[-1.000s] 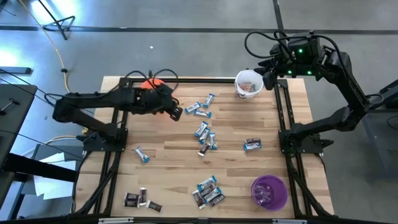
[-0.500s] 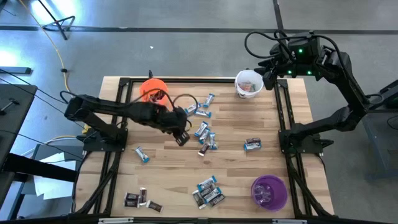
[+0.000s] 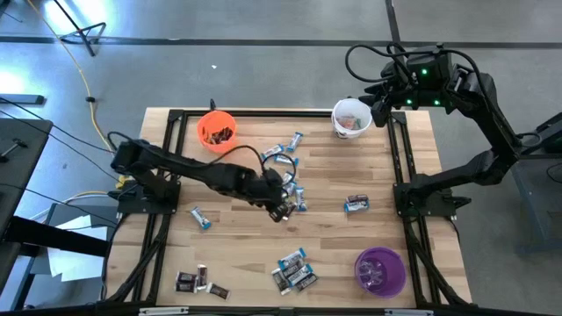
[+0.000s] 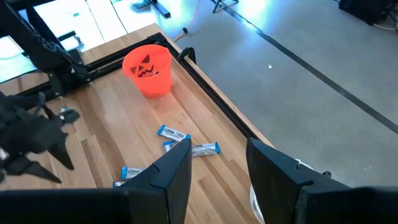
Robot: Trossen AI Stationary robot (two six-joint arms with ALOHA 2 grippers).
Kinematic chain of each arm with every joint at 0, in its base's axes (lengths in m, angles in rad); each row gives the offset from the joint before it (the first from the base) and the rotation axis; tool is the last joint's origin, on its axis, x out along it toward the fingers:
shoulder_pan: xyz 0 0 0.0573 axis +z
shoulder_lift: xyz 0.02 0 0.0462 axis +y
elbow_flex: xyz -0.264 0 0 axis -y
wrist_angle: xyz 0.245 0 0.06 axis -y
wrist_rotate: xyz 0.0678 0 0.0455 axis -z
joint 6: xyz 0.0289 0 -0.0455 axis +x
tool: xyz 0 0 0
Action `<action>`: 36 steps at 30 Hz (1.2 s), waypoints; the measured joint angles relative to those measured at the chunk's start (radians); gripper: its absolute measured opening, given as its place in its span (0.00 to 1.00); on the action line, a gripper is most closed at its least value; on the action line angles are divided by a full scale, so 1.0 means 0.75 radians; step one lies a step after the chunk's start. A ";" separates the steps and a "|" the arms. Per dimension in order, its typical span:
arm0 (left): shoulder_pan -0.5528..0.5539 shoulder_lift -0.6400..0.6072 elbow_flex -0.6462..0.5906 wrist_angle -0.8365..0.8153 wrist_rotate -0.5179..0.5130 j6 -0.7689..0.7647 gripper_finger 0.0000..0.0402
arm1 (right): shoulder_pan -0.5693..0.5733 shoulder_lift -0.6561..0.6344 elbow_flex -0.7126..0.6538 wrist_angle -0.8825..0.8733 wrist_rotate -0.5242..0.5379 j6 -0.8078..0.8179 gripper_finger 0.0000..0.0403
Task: Sort candy
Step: Put the brown chocolate into the orange bucket
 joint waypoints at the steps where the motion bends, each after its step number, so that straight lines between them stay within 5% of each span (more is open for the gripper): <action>1: 0.000 0.022 0.000 0.016 -0.001 -0.035 0.32 | 0.000 0.000 0.000 0.000 0.000 0.000 0.37; 11: -0.007 0.220 0.000 0.193 -0.117 0.063 0.32 | 0.000 0.000 0.000 0.000 -0.001 0.000 0.37; 19: 0.015 0.290 0.000 0.270 -0.044 -0.467 0.32 | 0.000 0.000 0.000 0.000 0.000 0.000 0.37; 28: 0.016 0.290 0.001 0.278 0.017 -0.733 0.32 | 0.000 0.000 0.000 0.000 -0.001 0.000 0.37; 36: 0.016 0.306 0.001 0.282 0.087 -0.772 0.32 | 0.000 -0.001 0.000 0.000 0.000 0.000 0.37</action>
